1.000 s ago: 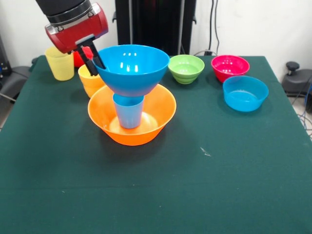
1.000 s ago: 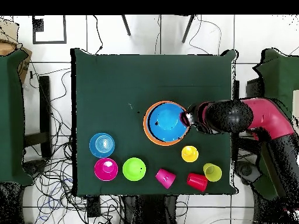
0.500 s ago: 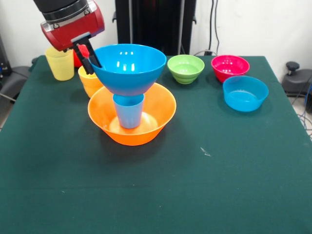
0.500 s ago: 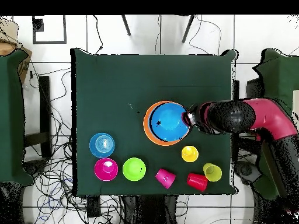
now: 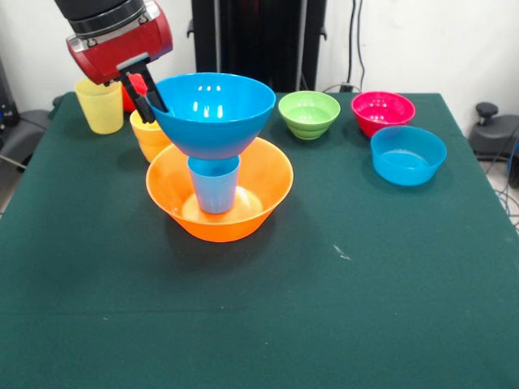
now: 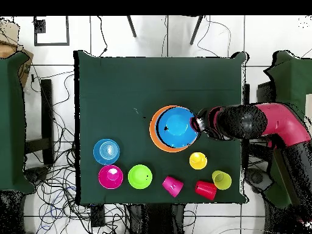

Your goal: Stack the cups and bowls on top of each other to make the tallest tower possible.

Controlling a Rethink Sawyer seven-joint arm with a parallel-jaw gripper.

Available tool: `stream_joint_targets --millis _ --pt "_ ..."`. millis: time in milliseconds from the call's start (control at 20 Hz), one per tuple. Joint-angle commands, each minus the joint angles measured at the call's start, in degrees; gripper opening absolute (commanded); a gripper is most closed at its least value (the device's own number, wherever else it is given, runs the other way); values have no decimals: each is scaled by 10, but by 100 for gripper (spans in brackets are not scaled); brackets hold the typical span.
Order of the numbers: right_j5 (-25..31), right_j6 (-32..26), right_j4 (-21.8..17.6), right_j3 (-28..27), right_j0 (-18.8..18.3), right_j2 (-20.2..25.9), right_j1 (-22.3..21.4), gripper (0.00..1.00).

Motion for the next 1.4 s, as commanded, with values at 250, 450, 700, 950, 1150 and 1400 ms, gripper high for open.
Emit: stream_joint_targets --millis 250,450,700,950,1150,1400 --pt "7 -137 -26 -11 24 -52 15 0" --pt "2 -129 -29 -19 36 -56 22 0" --pt "5 -132 -26 -24 39 -56 21 0" --pt "11 -129 -21 -30 46 -56 18 0" --pt "12 -121 -16 -27 49 -55 13 0" --pt "10 -113 -11 -27 55 -54 9 0"
